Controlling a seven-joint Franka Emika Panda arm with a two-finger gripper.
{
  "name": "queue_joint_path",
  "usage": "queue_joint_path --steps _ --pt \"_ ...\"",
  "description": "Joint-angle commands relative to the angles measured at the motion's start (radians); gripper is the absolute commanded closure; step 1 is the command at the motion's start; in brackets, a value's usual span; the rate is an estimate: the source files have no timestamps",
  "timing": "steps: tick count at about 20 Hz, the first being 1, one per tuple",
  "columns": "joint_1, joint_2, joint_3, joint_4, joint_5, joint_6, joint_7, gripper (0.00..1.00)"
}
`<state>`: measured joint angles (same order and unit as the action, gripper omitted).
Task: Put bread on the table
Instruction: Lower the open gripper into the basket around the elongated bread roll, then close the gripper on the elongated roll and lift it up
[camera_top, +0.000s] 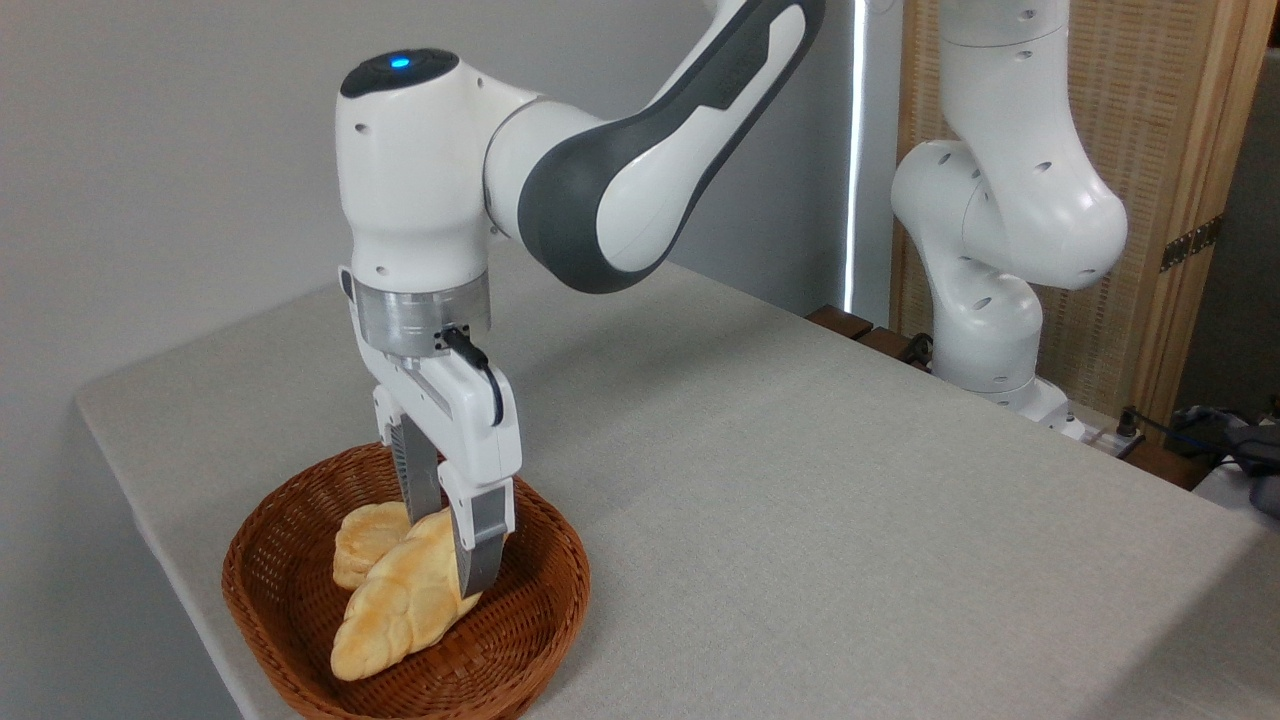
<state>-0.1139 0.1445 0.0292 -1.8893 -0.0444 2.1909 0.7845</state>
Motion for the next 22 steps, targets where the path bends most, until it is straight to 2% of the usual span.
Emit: queue_joint_path --steps 1,3,4,5,7,8,9,22 --pt "0.002 0.021 -0.003 -0.002 0.035 0.030 0.019 0.00" --pt "0.002 0.032 -0.003 -0.002 0.035 0.061 0.019 0.00" --pt "0.002 0.033 -0.003 -0.002 0.035 0.064 0.019 0.07" --pt "0.002 0.035 -0.003 -0.002 0.035 0.064 0.019 0.16" --pt "0.002 0.035 -0.005 -0.002 0.035 0.064 0.021 0.54" --pt "0.002 0.035 -0.005 -0.002 0.035 0.064 0.021 0.67" --pt "0.002 0.035 -0.005 -0.002 0.035 0.064 0.027 0.75" --pt "0.002 0.029 -0.005 -0.001 0.034 0.061 0.039 0.74"
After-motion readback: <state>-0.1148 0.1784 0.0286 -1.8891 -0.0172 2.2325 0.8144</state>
